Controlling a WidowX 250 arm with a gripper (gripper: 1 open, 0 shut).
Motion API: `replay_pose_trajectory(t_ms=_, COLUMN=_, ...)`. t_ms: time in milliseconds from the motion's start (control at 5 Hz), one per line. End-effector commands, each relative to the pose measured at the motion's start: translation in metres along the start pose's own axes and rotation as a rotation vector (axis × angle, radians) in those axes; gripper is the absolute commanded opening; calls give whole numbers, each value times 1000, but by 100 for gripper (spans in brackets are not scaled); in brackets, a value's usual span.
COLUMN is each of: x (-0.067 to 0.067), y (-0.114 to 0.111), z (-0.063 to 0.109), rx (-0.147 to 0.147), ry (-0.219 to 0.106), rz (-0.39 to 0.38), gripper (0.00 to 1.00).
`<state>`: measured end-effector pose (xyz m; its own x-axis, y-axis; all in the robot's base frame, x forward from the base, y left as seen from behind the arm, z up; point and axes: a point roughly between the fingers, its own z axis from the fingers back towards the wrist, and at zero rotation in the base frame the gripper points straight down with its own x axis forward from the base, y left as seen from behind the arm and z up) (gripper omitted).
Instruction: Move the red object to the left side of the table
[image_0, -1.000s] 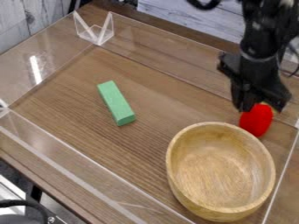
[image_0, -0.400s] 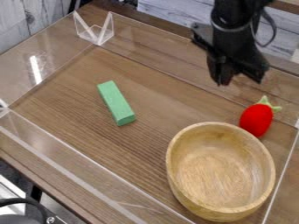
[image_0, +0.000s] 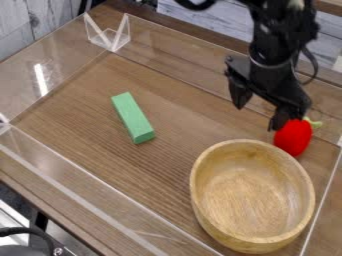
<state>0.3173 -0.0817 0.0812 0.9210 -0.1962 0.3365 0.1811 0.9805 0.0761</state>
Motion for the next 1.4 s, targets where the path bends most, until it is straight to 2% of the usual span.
replay_pose_trajectory(t_ms=0, x=6, y=-3, z=-16, rx=-37, ry=-36, rz=-57, gripper=100)
replay_pose_trajectory(t_ms=200, x=5, y=-2, z=-39, rx=-66, ry=-36, rz=-113, gripper=100)
replay_pose_trajectory(t_ms=400, x=-2, y=5, z=-55, rx=-84, ry=-37, rz=-161, gripper=0)
replay_pose_trajectory(t_ms=600, x=2, y=4, z=-64, rx=-101, ry=-40, rz=-210, gripper=0)
replay_pose_trajectory(t_ms=1000, x=10, y=9, z=-7, rx=-1, ry=-87, rz=-89, gripper=0)
replay_pose_trajectory(t_ms=1200, x=19, y=27, z=23, rx=74, ry=-124, rz=-15, gripper=0)
